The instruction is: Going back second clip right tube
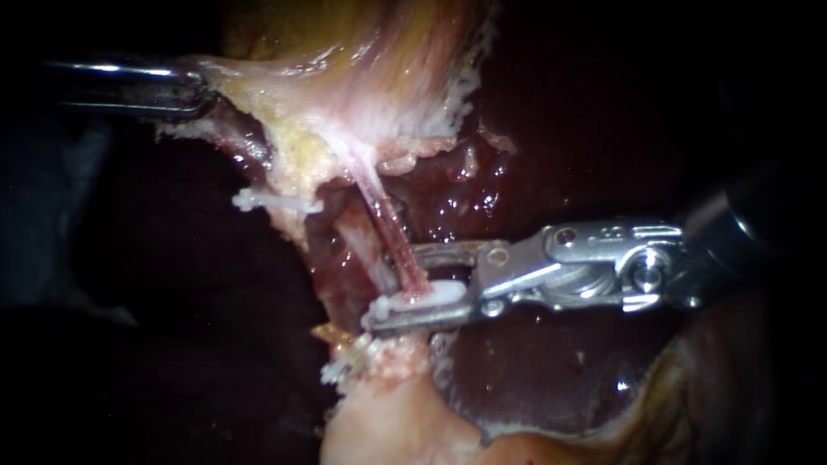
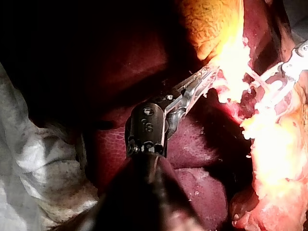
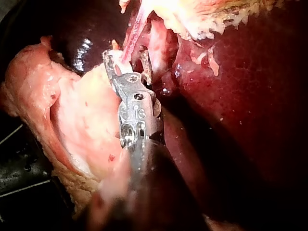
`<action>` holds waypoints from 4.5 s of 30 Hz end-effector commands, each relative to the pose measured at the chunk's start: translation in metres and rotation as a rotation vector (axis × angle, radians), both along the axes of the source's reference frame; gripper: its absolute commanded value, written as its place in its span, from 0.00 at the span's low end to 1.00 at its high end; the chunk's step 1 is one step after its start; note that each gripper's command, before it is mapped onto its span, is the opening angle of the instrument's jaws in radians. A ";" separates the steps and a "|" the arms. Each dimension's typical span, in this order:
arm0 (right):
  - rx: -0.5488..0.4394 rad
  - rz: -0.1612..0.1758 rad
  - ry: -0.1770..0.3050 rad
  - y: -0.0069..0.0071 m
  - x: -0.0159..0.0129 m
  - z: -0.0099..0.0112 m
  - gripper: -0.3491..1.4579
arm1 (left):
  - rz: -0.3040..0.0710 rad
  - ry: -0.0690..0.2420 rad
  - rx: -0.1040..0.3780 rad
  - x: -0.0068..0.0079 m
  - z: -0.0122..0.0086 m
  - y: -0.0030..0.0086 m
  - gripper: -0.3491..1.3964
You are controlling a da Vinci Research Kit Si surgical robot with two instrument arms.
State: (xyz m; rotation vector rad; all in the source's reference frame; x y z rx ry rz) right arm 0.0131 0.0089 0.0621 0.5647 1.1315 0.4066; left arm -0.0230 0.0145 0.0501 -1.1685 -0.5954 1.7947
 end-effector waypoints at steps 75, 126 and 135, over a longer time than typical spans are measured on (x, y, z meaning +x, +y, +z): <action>0.036 -0.052 0.023 -0.0017 0.0099 0.0027 0.47 | 0.000 0.000 0.000 -0.0001 -0.0001 0.0000 0.00; 0.047 -0.180 0.102 -0.0050 0.0099 -0.0003 0.47 | 0.001 -0.001 0.001 0.0001 -0.0001 0.0000 0.00; 0.041 -0.198 0.120 -0.0053 0.0094 -0.0007 0.47 | 0.001 -0.001 0.001 0.0001 -0.0001 0.0000 0.00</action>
